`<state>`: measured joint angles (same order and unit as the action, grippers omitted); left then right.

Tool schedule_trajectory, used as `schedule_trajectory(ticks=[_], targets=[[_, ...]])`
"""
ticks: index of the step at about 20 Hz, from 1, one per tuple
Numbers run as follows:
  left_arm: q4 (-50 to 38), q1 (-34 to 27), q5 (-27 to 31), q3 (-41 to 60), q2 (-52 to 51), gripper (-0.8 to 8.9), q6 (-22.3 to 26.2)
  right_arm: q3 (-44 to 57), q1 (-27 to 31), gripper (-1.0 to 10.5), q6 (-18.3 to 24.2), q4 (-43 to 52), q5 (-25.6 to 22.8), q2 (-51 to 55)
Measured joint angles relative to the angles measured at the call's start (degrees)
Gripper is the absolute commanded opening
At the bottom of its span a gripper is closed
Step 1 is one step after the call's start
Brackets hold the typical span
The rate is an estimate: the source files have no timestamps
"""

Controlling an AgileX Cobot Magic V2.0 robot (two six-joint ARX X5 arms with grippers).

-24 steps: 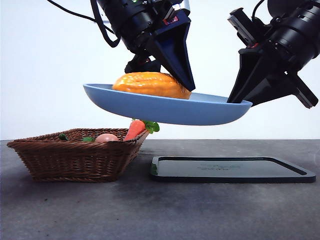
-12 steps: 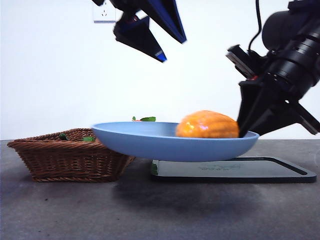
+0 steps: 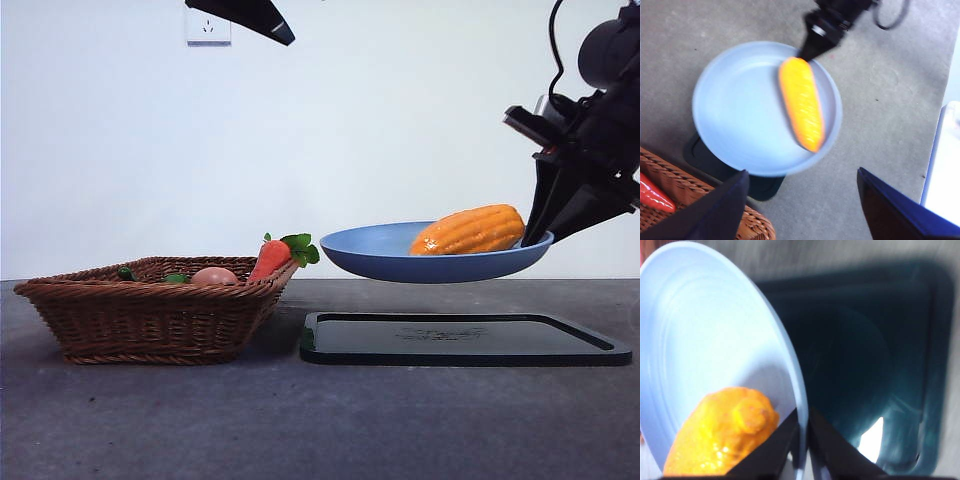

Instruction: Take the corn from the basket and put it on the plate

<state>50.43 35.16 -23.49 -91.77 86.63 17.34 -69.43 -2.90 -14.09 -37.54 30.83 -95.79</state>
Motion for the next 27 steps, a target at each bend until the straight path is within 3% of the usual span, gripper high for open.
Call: schedule_trajectory(ticks=[11,15,19,23,27], targets=[[0.0,0.0,0.0,0.0,-2.0,3.52,-1.5,-3.3,0.9,0.0,0.9,3.9,0.4,-13.8],[0.2,0.0,0.0,0.0,-2.0,3.52,-1.7,-3.6,0.9,0.2,2.0,3.8,0.4,-13.9],[0.2,0.0,0.0,0.0,-2.0,3.52,-1.9,-3.6,0.9,2.1,2.3,3.5,0.4,-13.9],[0.2,-0.1,0.0,0.0,-2.0,3.52,-1.9,-3.6,1.5,2.2,2.3,2.1,0.5,-13.2],[0.2,-0.1,0.0,0.0,-2.0,3.52,-1.9,-3.6,1.9,2.2,4.6,-2.5,0.5,-4.8]])
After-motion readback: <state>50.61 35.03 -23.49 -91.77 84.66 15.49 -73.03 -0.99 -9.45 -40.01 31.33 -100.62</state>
